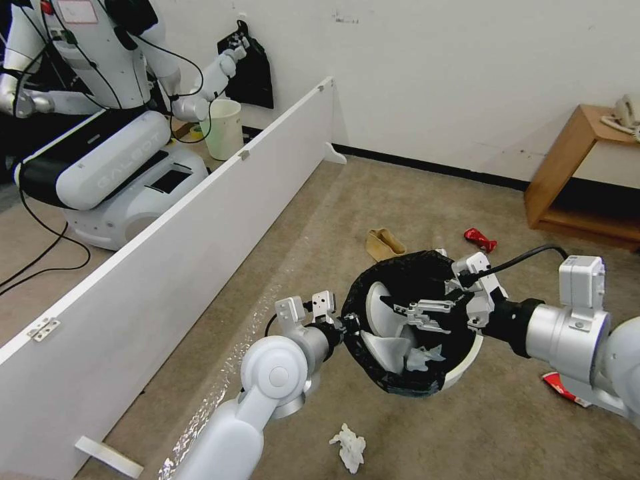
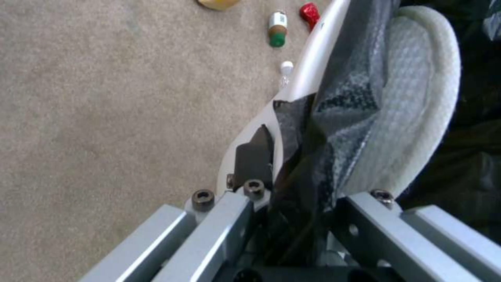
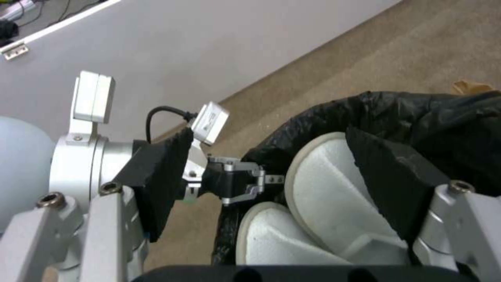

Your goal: Pick up the trash bin, then pick up the garbage from the floor and place it into the trash bin.

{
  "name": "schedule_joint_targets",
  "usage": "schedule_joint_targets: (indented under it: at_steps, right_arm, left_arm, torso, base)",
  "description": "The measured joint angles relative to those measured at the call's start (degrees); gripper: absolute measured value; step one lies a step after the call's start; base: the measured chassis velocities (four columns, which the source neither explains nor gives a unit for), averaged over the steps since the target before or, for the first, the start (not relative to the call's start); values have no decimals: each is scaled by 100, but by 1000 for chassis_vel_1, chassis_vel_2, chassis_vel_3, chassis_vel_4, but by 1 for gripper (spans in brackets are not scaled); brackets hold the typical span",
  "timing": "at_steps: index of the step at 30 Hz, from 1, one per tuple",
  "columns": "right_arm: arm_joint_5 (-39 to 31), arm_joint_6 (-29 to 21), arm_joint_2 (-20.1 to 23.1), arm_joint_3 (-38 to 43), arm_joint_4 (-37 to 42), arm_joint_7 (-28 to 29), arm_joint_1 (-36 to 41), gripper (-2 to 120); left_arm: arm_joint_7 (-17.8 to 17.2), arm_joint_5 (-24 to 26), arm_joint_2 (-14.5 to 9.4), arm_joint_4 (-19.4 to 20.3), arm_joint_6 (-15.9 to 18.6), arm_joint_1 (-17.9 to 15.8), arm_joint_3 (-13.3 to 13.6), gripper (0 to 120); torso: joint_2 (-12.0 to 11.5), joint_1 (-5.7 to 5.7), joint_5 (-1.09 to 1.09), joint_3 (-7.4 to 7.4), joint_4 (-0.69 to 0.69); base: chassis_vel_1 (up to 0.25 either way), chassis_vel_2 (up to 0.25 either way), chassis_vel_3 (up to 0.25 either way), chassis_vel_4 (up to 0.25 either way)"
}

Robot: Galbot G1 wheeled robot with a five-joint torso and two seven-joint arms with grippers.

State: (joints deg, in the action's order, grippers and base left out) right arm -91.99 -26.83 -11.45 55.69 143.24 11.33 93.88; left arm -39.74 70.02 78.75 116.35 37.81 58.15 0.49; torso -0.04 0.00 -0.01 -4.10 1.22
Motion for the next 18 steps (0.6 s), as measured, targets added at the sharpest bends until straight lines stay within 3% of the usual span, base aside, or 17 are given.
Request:
schedule_joint_targets:
  at_steps: [9, 13, 15, 18]
  right_arm:
    - [4, 10, 3, 3, 0, -44, -97, 79]
    - [1, 16, 26, 32, 0, -60, -164, 86]
    - [2, 27, 65, 41, 0, -75, -198, 97]
    - [19, 36, 83, 41, 0, -98, -205, 99]
  left_arm:
    - [-3, -73, -39, 59, 10, 154, -66, 2]
    - [-1, -116, -89, 98, 15, 256, -156, 2]
    - [11, -151, -150, 159, 18, 370, -275, 2]
    - [23, -170, -246, 239, 19, 479, -385, 2]
  torso:
    - [0, 0, 0, 0, 0]
    - [0, 0, 0, 0, 0]
    - [0, 0, -1, 0, 0]
    - [0, 0, 0, 0, 0]
  base:
    - [0, 0, 0, 0]
    - [0, 0, 0, 0]
    - [0, 0, 0, 0]
    - [0, 0, 0, 0]
